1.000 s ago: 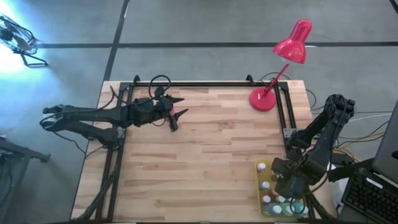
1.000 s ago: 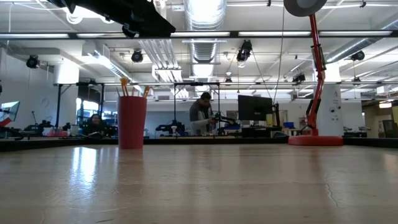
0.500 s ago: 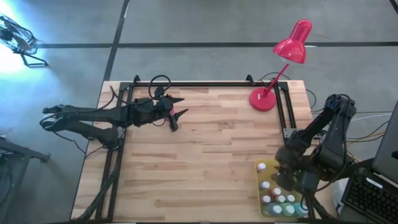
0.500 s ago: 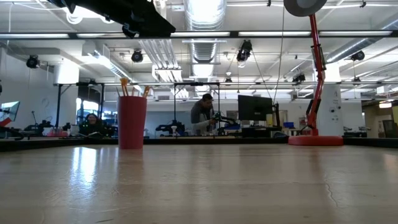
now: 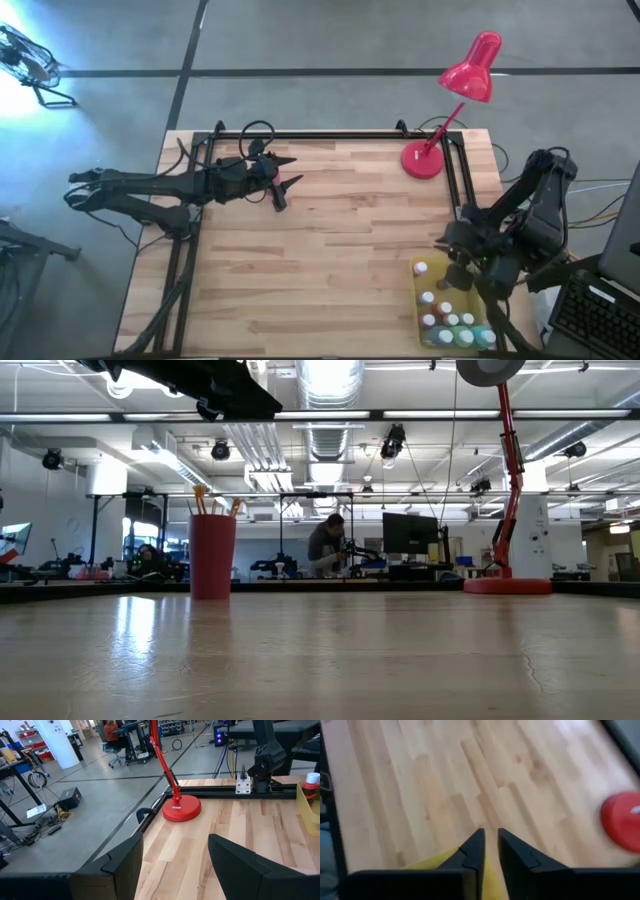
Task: Pick & Place Paint Supplies
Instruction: Return to Home Position
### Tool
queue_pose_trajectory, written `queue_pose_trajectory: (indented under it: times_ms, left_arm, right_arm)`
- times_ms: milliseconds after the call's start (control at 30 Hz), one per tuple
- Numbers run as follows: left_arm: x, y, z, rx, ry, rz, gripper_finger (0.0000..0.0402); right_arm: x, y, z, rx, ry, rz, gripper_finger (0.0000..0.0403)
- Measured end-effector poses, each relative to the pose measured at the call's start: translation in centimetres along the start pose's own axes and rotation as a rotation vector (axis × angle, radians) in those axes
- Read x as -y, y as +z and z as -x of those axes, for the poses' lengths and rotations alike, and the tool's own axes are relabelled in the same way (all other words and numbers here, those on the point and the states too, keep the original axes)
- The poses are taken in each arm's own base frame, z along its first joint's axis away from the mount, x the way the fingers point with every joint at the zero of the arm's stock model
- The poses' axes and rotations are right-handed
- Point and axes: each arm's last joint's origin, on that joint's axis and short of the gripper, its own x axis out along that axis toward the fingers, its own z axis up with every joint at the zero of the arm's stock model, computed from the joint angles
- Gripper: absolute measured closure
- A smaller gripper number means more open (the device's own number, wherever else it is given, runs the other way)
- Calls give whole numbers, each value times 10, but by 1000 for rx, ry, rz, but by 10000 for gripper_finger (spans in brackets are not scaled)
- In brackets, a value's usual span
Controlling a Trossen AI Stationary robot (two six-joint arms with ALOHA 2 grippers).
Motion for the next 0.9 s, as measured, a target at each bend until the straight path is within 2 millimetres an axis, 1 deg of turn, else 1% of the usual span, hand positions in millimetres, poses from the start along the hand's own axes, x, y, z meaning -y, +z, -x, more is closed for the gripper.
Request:
queue_pose_trajectory:
  times_ms: [133,200,367,567,700,800,900]
  left_arm:
    - [0,0,0,0,0,0,172]
    - [0,0,0,0,0,0,172]
    - [0,0,0,0,0,0,172]
    - [0,0,0,0,0,0,172]
    - [0,0,0,0,0,0,172]
    - [0,0,0,-1,0,-1,172]
    - [0,0,0,0,0,0,172]
  right_arm:
    - [17,14,4,54,28,45,387]
    - [25,22,6,95,59,61,392]
    - [42,43,18,262,155,130,394]
    - [52,66,30,491,223,341,394]
    - [55,81,26,585,232,489,394]
    - [58,94,18,600,272,580,394]
    - [65,107,5,598,290,626,394]
